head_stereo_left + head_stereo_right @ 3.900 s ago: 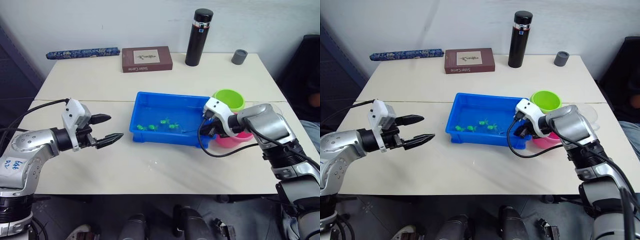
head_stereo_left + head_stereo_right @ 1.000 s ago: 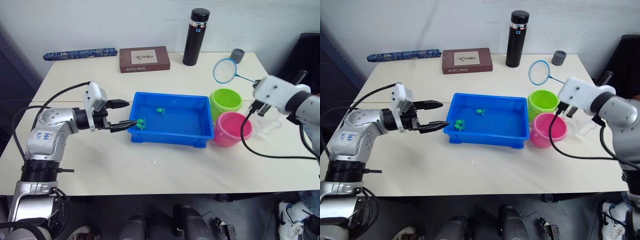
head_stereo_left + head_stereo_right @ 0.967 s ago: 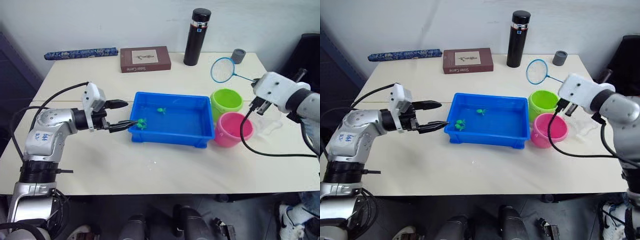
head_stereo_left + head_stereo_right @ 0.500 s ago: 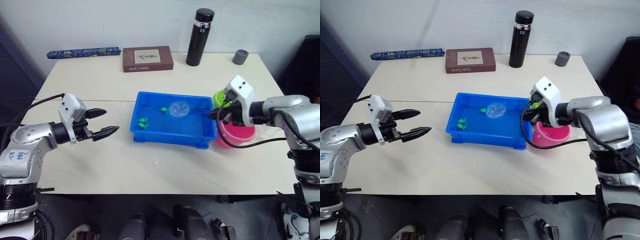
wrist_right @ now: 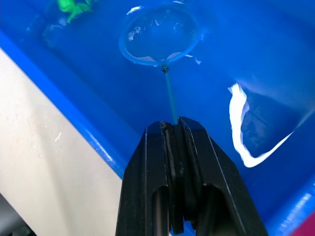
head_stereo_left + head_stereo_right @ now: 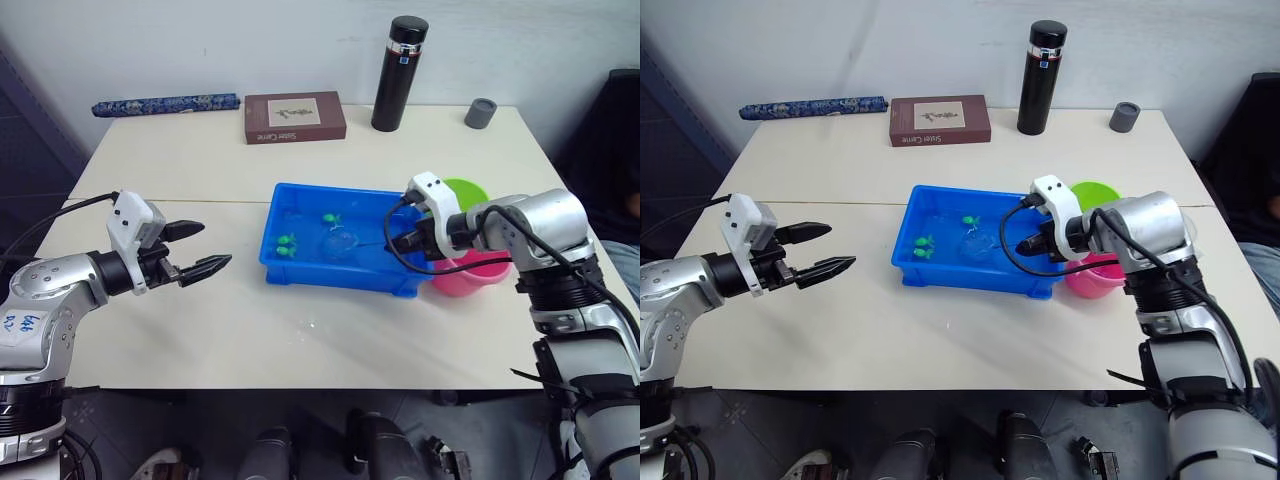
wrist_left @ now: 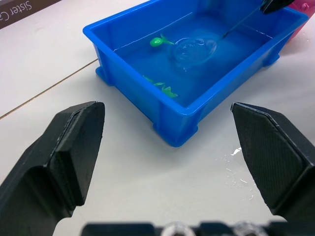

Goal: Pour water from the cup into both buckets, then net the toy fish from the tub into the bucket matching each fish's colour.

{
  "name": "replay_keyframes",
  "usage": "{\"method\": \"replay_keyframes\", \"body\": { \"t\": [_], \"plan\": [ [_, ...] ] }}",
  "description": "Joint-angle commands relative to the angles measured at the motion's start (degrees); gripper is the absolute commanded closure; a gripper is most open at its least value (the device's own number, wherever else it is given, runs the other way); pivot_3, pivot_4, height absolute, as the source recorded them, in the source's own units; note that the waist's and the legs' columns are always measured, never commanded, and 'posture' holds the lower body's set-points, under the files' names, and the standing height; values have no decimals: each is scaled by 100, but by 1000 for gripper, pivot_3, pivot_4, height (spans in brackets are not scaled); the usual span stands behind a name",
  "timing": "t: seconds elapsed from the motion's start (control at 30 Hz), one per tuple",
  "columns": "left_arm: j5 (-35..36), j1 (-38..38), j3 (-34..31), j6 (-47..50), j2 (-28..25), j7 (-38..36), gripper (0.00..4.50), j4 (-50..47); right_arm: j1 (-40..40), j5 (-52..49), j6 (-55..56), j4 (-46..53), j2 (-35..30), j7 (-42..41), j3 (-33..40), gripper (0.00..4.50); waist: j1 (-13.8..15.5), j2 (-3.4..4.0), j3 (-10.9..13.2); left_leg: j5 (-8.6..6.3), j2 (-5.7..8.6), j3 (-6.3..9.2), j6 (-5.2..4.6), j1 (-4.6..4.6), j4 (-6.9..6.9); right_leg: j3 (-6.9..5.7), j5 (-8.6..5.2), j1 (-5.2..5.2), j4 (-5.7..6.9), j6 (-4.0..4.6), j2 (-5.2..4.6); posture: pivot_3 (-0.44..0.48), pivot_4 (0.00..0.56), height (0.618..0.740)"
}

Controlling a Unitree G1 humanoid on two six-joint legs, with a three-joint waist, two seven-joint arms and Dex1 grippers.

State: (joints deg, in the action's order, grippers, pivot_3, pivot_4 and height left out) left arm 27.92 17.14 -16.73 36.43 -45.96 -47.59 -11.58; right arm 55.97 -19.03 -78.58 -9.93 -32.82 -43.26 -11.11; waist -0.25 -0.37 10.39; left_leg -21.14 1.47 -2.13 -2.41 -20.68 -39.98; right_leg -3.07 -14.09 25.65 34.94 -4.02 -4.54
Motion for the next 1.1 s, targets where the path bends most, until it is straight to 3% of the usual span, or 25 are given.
{"method": "replay_keyframes", "body": {
  "t": [0.03,0.33,0.5,0.8,1.1],
  "plan": [
    [92,45,-110,0,-128,22,67,-267,192,22,-90,-94,95,178,12,4500,-6,0,0,0,0,0,0,0,1,0,0,1,0,0,1,0,150,740],
    [122,-1,-168,105,-173,33,67,-386,417,348,802,-1106,919,1072,402,4500,-123,0,0,0,0,-1,1,-2,4,-2,0,4,2,0,2,0,150,740],
    [143,-34,-217,147,-223,24,67,-414,451,369,1126,-1150,1061,1278,611,4500,-136,0,0,0,0,0,1,-4,4,-3,0,6,2,0,2,0,150,740],
    [147,110,-50,79,-240,-14,67,-280,140,-63,692,-41,978,1063,848,4500,-133,1,0,0,0,1,2,-9,4,-3,0,11,2,0,2,0,150,740],
    [51,583,320,-160,-230,-289,67,140,-492,-603,270,1328,379,736,987,4500,-125,1,0,1,1,1,1,-40,-1,-3,0,38,6,0,2,0,150,740]
  ]
}}
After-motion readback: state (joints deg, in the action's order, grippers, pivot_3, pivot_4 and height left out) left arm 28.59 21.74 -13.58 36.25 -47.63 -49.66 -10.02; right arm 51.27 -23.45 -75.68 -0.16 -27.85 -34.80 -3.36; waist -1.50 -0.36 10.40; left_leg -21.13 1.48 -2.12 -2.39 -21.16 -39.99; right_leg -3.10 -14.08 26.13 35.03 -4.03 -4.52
